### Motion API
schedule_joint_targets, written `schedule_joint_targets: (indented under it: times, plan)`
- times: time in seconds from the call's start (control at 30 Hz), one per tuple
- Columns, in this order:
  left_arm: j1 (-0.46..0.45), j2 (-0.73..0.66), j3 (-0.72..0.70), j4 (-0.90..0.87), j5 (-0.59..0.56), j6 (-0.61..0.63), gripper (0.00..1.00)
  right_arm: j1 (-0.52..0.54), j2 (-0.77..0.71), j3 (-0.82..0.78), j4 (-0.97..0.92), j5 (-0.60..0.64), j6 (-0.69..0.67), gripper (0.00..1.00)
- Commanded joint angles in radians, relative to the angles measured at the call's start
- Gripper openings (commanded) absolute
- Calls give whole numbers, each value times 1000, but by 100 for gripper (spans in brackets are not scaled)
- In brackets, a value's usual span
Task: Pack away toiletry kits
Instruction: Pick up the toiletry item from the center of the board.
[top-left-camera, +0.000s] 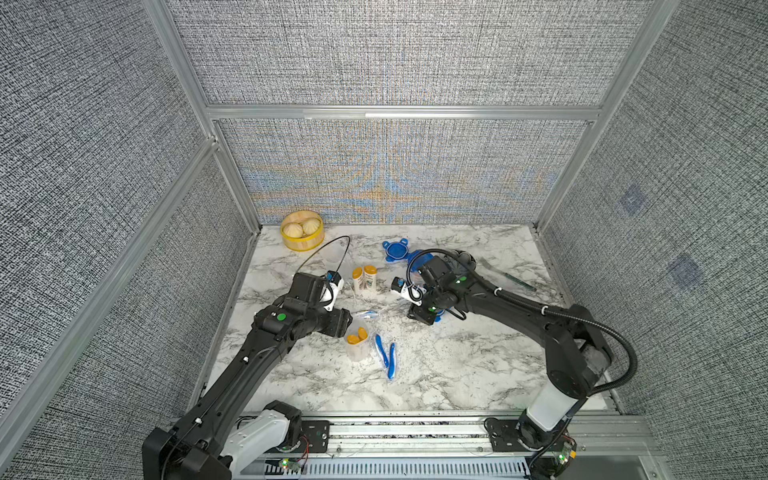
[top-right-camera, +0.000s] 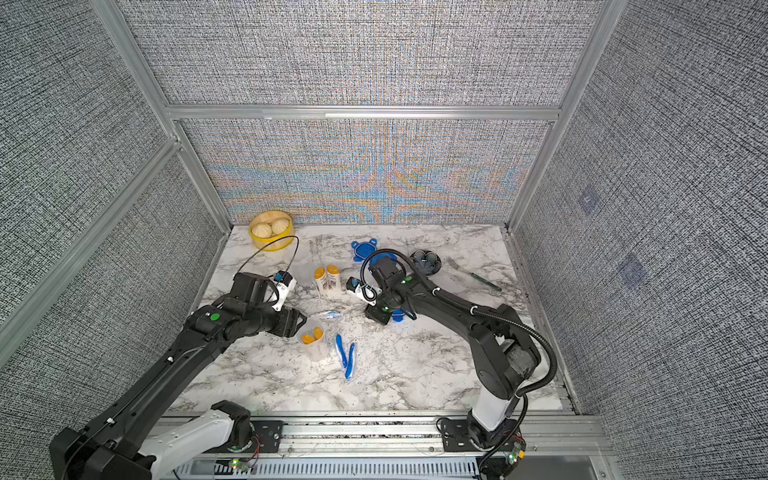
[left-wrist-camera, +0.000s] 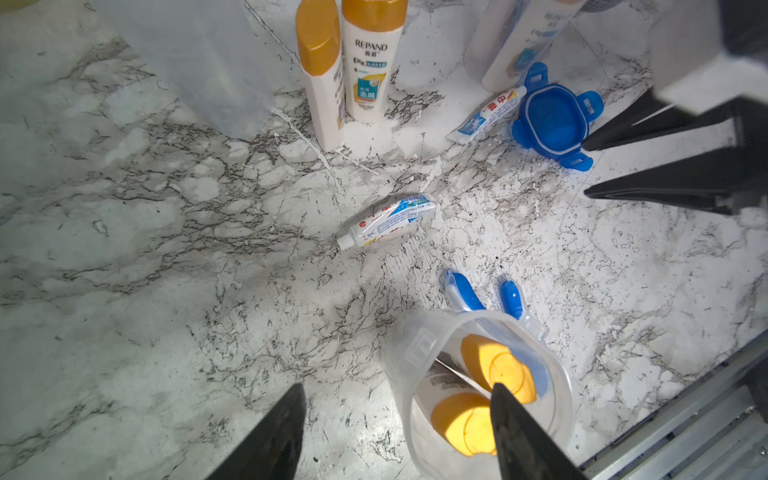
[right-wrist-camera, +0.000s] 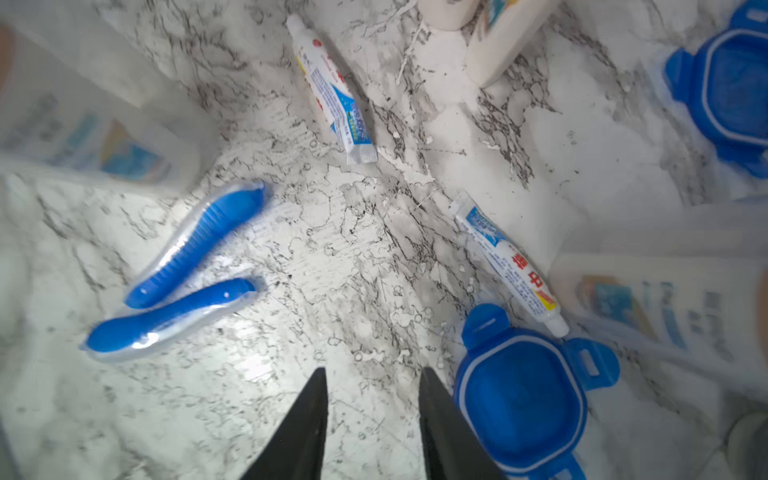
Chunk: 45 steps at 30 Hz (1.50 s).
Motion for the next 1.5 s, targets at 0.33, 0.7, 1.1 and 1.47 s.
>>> schedule_joint_targets:
  times: [0.33, 0.7, 1.1, 1.47]
  plan:
    - [44, -97, -58, 118, 110, 11, 69, -3, 229, 116, 225, 63, -352, 40]
    - [61, -181, -124, 218, 119, 38, 69, -4, 340, 192, 213, 127, -431, 40]
    - [65, -171, -121, 208, 119, 47, 68, 2, 361, 175, 246, 171, -468, 10]
    - [69, -184, -118, 199, 72, 53, 67, -17, 128, 55, 306, -18, -372, 0]
